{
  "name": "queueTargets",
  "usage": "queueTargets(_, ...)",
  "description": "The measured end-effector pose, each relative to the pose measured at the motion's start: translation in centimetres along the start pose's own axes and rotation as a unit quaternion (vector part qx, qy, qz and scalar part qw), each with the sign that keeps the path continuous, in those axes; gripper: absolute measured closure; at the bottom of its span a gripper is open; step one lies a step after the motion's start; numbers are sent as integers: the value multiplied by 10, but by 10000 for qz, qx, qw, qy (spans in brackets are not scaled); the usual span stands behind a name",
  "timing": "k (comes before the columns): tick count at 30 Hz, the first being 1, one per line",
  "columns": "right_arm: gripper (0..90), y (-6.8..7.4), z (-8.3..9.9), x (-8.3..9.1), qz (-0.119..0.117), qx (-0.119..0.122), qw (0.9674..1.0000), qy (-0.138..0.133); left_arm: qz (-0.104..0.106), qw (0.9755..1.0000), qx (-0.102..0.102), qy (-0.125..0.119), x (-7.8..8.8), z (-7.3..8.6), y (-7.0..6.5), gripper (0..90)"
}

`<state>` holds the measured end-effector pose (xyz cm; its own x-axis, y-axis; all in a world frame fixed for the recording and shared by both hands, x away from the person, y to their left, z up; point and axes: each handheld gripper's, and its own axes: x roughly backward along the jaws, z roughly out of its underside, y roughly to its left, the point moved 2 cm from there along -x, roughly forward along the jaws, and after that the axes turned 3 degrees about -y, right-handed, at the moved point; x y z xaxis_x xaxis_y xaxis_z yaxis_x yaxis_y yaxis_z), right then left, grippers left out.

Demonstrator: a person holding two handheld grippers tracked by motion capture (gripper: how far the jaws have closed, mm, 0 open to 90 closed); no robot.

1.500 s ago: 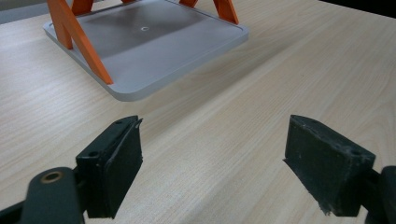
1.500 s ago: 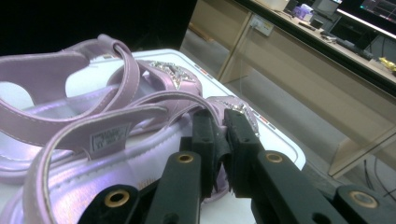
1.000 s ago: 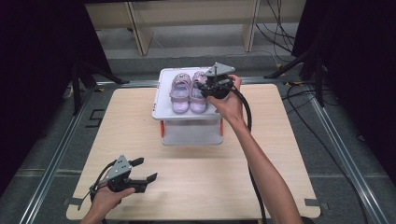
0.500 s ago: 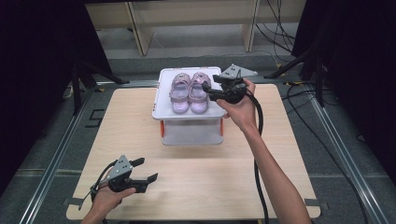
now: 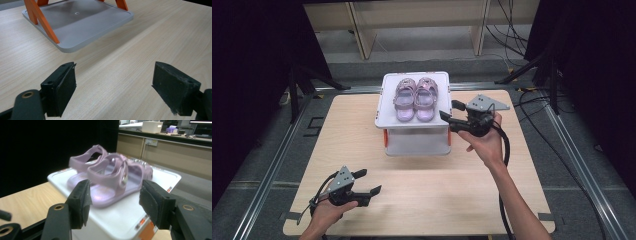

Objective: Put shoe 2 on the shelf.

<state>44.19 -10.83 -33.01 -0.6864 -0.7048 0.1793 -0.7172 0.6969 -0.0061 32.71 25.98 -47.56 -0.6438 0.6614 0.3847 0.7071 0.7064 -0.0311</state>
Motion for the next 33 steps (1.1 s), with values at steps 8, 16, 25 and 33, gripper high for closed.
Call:
queueTargets(8, 393, 5, 25, 24, -64, -202, 9997, 125, -21, 10000, -12, -52, 2, -2, 1, 182)
queueTargets(16, 364, 13, 58, 32, -117, -235, 9992, 294, -40, 10000, -28, -14, 2, -2, 1, 182)
queueTargets(25, 347, 12, 98, 44, -219, -462, 9963, 687, 4, 10000, -15, -52, 2, -1, 0, 182)
queueTargets(33, 332, 18, 120, 56, -161, -435, 9948, 911, 6, 9999, -102, -55, 6, -3, -3, 182)
